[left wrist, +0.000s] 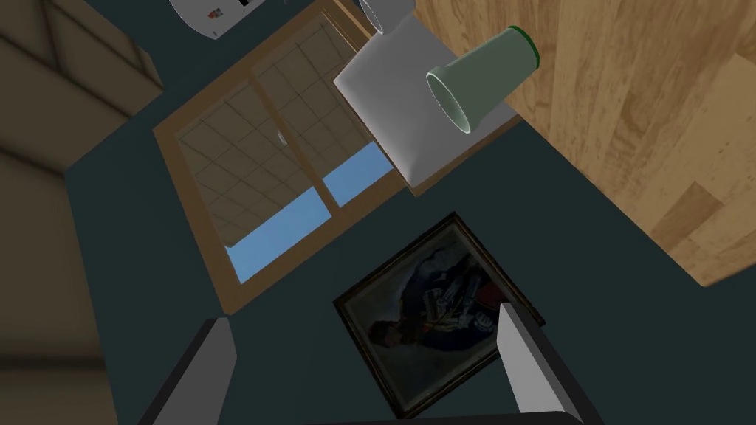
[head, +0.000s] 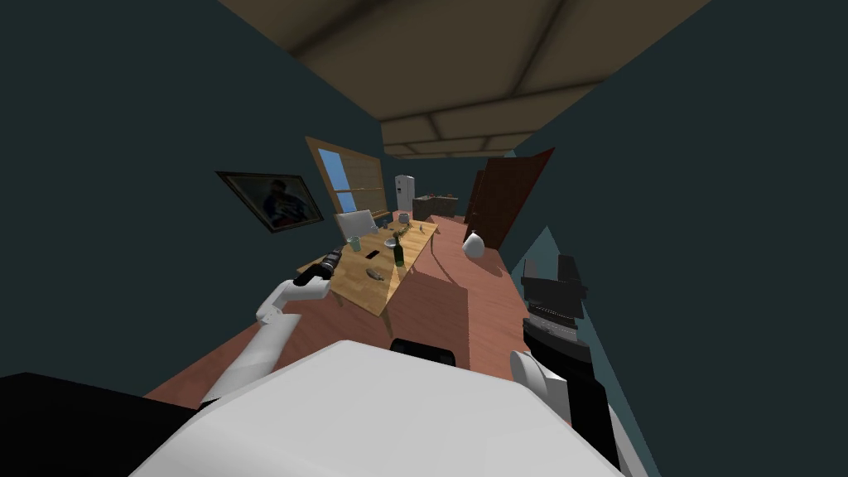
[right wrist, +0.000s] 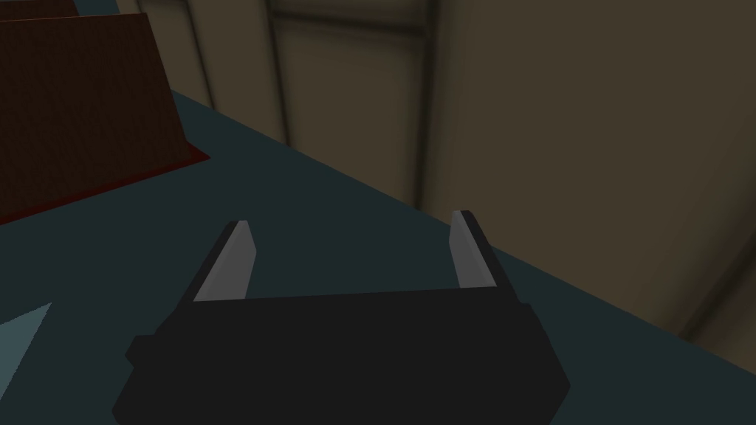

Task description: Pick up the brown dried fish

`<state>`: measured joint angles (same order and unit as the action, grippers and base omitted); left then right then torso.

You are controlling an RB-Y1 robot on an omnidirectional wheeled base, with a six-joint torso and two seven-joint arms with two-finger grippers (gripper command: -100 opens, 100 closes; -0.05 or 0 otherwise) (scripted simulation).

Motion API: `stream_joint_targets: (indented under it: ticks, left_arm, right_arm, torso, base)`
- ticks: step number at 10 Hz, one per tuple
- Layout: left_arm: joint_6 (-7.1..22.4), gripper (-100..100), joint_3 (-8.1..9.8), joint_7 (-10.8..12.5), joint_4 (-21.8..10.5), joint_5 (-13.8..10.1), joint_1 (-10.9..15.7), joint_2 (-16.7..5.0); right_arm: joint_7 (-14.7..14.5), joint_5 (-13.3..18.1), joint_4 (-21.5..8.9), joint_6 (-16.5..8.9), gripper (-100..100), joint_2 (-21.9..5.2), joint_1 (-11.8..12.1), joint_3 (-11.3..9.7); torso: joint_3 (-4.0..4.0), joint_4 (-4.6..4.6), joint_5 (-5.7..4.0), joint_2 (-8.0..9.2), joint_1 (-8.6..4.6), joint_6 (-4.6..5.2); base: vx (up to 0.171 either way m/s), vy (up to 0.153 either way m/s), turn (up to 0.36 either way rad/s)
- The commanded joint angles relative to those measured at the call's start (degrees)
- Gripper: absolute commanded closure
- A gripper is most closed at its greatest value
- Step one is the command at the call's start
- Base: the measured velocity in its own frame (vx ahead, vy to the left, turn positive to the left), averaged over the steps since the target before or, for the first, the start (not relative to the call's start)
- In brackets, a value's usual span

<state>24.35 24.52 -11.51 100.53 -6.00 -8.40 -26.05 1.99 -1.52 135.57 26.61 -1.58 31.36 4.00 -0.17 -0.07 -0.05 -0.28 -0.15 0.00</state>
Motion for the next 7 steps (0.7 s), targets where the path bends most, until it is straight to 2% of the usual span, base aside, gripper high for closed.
stream_joint_targets:
  ticks: [1, 7]
  left_arm:
    - [2.9, -100, 1.2, -1.2, -1.7, -0.9, 0.9, -1.0]
    - [10.3, -100, 3.06, -3.6, -4.5, -2.0, 2.6, -2.0]
  right_arm:
    - [0.0, 0.0, 0.0, 0.0, 0, 0.0, 0.0, 0.0]
    - [0.0, 0.0, 0.0, 0.0, 0, 0.0, 0.0, 0.0]
  torso:
    - [0.0, 0.0, 0.0, 0.0, 0.0, 0.0]
    - [0.01, 0.01, 0.02, 0.01, 0.1, 0.0]
  base:
    - [0.081, -0.035, -0.008]
    - [0.068, -0.028, -0.009]
